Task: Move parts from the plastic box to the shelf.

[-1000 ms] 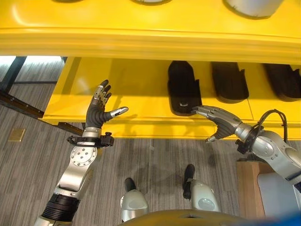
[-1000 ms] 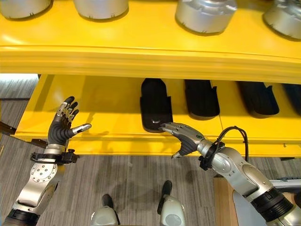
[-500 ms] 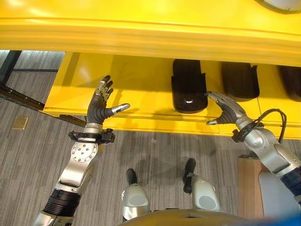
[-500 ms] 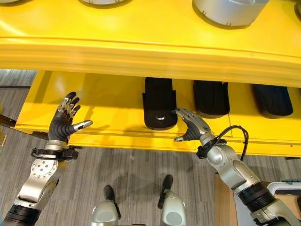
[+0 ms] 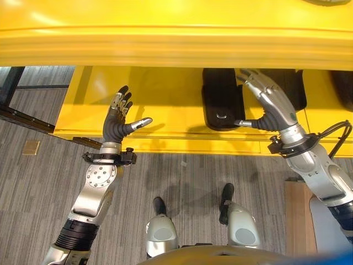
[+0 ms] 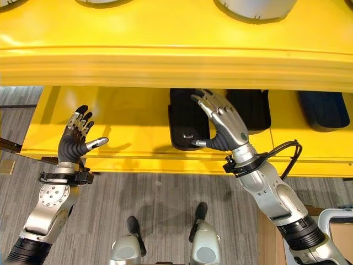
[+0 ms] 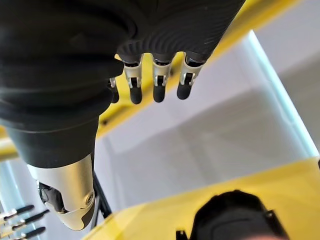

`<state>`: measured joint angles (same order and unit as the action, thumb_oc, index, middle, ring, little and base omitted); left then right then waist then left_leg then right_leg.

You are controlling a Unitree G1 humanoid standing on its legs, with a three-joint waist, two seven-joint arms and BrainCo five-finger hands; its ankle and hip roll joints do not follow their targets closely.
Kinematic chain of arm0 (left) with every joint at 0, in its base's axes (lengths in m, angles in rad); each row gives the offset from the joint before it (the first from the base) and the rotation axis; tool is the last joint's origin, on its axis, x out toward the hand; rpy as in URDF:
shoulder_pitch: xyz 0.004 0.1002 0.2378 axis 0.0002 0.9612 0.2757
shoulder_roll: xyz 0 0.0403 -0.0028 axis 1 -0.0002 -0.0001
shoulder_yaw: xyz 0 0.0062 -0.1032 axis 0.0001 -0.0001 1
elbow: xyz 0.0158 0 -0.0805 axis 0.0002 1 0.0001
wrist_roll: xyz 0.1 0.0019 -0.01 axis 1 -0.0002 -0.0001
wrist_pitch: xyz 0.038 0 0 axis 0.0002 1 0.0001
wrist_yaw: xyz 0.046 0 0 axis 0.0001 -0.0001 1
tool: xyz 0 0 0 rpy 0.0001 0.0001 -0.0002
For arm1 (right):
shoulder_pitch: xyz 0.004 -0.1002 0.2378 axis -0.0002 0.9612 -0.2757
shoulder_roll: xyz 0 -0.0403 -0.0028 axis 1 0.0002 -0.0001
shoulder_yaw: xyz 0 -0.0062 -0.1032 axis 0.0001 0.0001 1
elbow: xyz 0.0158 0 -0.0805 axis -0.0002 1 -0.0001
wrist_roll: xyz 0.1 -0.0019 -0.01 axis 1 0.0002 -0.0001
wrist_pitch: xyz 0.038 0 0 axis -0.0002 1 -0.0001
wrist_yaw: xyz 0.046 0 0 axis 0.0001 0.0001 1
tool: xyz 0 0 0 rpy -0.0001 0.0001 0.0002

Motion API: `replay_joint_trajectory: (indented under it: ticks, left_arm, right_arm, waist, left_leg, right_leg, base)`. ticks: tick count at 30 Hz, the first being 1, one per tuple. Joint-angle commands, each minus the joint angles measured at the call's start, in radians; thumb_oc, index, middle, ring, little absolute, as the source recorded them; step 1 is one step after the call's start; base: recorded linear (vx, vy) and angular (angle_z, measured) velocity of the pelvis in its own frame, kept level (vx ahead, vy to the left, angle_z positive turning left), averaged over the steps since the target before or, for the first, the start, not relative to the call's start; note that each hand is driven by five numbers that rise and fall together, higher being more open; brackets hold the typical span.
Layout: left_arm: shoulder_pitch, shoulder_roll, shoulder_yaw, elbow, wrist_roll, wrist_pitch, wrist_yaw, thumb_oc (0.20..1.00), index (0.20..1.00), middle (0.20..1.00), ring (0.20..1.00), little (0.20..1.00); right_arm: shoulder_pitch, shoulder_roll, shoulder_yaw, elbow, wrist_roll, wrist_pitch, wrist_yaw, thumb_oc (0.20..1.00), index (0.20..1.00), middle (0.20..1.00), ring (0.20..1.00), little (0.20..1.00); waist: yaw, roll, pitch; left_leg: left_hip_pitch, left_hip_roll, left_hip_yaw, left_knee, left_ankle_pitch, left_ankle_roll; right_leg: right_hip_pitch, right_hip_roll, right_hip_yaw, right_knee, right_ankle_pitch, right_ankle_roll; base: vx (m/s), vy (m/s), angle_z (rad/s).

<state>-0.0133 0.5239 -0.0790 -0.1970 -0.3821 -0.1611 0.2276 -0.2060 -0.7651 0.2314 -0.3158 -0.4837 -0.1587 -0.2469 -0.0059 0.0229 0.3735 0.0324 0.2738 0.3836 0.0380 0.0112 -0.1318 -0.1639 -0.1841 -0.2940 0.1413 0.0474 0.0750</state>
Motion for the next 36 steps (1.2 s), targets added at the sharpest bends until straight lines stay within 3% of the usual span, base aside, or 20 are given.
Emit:
replay_joint_trajectory:
  ticks: [1,3,7,9,11,14,19,23,26,27,28,30,36]
  left_arm:
    - [0.051,0.022,0.035,-0.094,-0.024,-0.039,0.013,1.0,1.0,1.0,1.0,1.0]
    - [0.061,0.024,0.041,-0.095,-0.026,-0.042,0.013,1.0,1.0,1.0,1.0,1.0]
    - [0.088,0.032,0.059,-0.102,-0.033,-0.053,0.011,1.0,1.0,1.0,1.0,1.0]
    - [0.089,0.036,0.063,-0.101,-0.033,-0.055,0.009,1.0,1.0,1.0,1.0,1.0]
    - [0.091,0.041,0.068,-0.097,-0.036,-0.057,0.005,1.0,1.0,1.0,1.0,1.0]
    - [0.095,0.054,0.073,-0.088,-0.042,-0.067,-0.008,1.0,1.0,1.0,1.0,1.0]
    - [0.099,0.067,0.065,-0.076,-0.032,-0.079,-0.02,1.0,1.0,1.0,1.0,1.0]
    - [0.089,0.072,0.05,-0.069,-0.017,-0.078,-0.022,1.0,1.0,1.0,1.0,1.0]
    - [0.087,0.072,0.046,-0.063,-0.011,-0.081,-0.026,1.0,1.0,1.0,1.0,1.0]
    - [0.086,0.074,0.044,-0.06,-0.01,-0.085,-0.028,1.0,1.0,1.0,1.0,1.0]
    - [0.085,0.074,0.04,-0.06,-0.005,-0.083,-0.026,1.0,1.0,1.0,1.0,1.0]
    - [0.084,0.074,0.039,-0.062,-0.003,-0.08,-0.021,1.0,1.0,1.0,1.0,1.0]
    - [0.075,0.067,0.034,-0.058,-0.004,-0.074,-0.017,1.0,1.0,1.0,1.0,1.0]
  right_arm:
    - [0.048,-0.007,-0.004,-0.05,0.034,0.047,0.031,1.0,1.0,1.0,1.0,1.0]
    - [0.062,-0.009,-0.004,-0.043,0.038,0.052,0.022,1.0,1.0,1.0,1.0,1.0]
    - [0.106,-0.016,-0.023,-0.041,0.042,-0.036,-0.004,1.0,1.0,1.0,1.0,1.0]
    - [0.115,-0.018,-0.028,-0.045,0.072,-0.066,0.044,1.0,1.0,1.0,1.0,1.0]
    - [0.13,-0.028,-0.019,-0.054,0.092,-0.1,0.154,1.0,1.0,1.0,1.0,1.0]
    - [0.127,-0.072,0.026,-0.06,0.164,-0.069,0.308,1.0,1.0,1.0,1.0,1.0]
    - [0.101,-0.122,0.088,-0.053,0.169,-0.066,0.376,1.0,1.0,1.0,1.0,1.0]
    - [0.068,-0.146,0.136,-0.06,0.146,-0.018,0.463,1.0,1.0,1.0,1.0,1.0]
    - [0.057,-0.156,0.163,-0.044,0.118,0.003,0.464,1.0,1.0,1.0,1.0,1.0]
    - [0.058,-0.16,0.17,-0.036,0.113,0.002,0.439,1.0,1.0,1.0,1.0,1.0]
    - [0.062,-0.161,0.165,-0.033,0.097,-0.004,0.347,1.0,1.0,1.0,1.0,1.0]
    - [0.058,-0.155,0.159,-0.029,0.105,-0.006,0.308,1.0,1.0,1.0,1.0,1.0]
    - [0.037,-0.123,0.159,-0.016,0.098,-0.039,0.419,1.0,1.0,1.0,1.0,1.0]
  waist:
    - [-0.022,-0.03,-0.043]
    - [-0.024,-0.031,-0.043]
    - [-0.03,-0.033,-0.045]
    - [-0.031,-0.034,-0.046]
    - [-0.033,-0.036,-0.047]
    - [-0.026,-0.046,-0.046]
    - [-0.008,-0.062,-0.046]
    - [0.005,-0.073,-0.046]
    - [0.01,-0.077,-0.045]
    - [0.011,-0.079,-0.044]
    - [0.011,-0.081,-0.04]
    - [0.01,-0.08,-0.039]
    - [0.009,-0.075,-0.038]
  left_leg:
    - [-0.053,0.01,0.007,0.047,-0.013,0.006]
    - [-0.051,0.011,0.009,0.046,-0.011,0.006]
    - [-0.05,0.013,0.014,0.041,-0.008,0.006]
    - [-0.051,0.012,0.015,0.041,-0.009,0.006]
    - [-0.053,0.012,0.016,0.041,-0.011,0.005]
    - [-0.053,0.013,0.016,0.04,-0.009,0.006]
    - [-0.053,0.018,0.011,0.041,-0.004,0.006]
    - [-0.057,0.024,0.007,0.04,0.002,0.001]
    - [-0.058,0.025,0.005,0.04,0.005,0.001]
    - [-0.059,0.025,0.004,0.039,0.006,0.0]
    - [-0.06,0.026,0.003,0.038,0.009,0.0]
    - [-0.06,0.026,0.004,0.038,0.009,0.0]
    - [-0.063,0.024,0.002,0.042,0.005,-0.002]
  right_leg:
    - [0.09,-0.023,0.005,0.021,-0.137,0.044]
    - [0.091,-0.023,0.006,0.02,-0.136,0.043]
    - [0.089,-0.023,0.008,0.019,-0.136,0.045]
    - [0.087,-0.024,0.009,0.019,-0.136,0.046]
    - [0.086,-0.024,0.01,0.019,-0.138,0.046]
    - [0.089,-0.025,0.005,0.016,-0.138,0.047]
    - [0.097,-0.022,-0.008,0.013,-0.134,0.047]
    - [0.1,-0.018,-0.015,0.011,-0.132,0.047]
    - [0.102,-0.017,-0.019,0.009,-0.13,0.046]
    - [0.101,-0.015,-0.019,0.009,-0.129,0.046]
    - [0.1,-0.013,-0.019,0.008,-0.127,0.046]
    - [0.1,-0.013,-0.018,0.006,-0.125,0.046]
    - [0.099,-0.011,-0.015,0.005,-0.127,0.046]
  base:
    - [-0.02,0.024,-0.06]
    - [-0.01,0.012,-0.06]
    - [-0.01,0.003,-0.03]
    - [0.0,0.0,0.0]
    - [0.0,0.0,0.0]
    - [-0.01,-0.031,-0.01]
    - [0.01,-0.059,0.01]
    - [0.01,-0.043,-0.01]
    - [0.01,-0.022,0.01]
    - [0.01,-0.038,0.02]
    - [0.0,0.0,0.0]
    - [0.0,0.0,0.0]
    - [0.0,0.0,0.0]
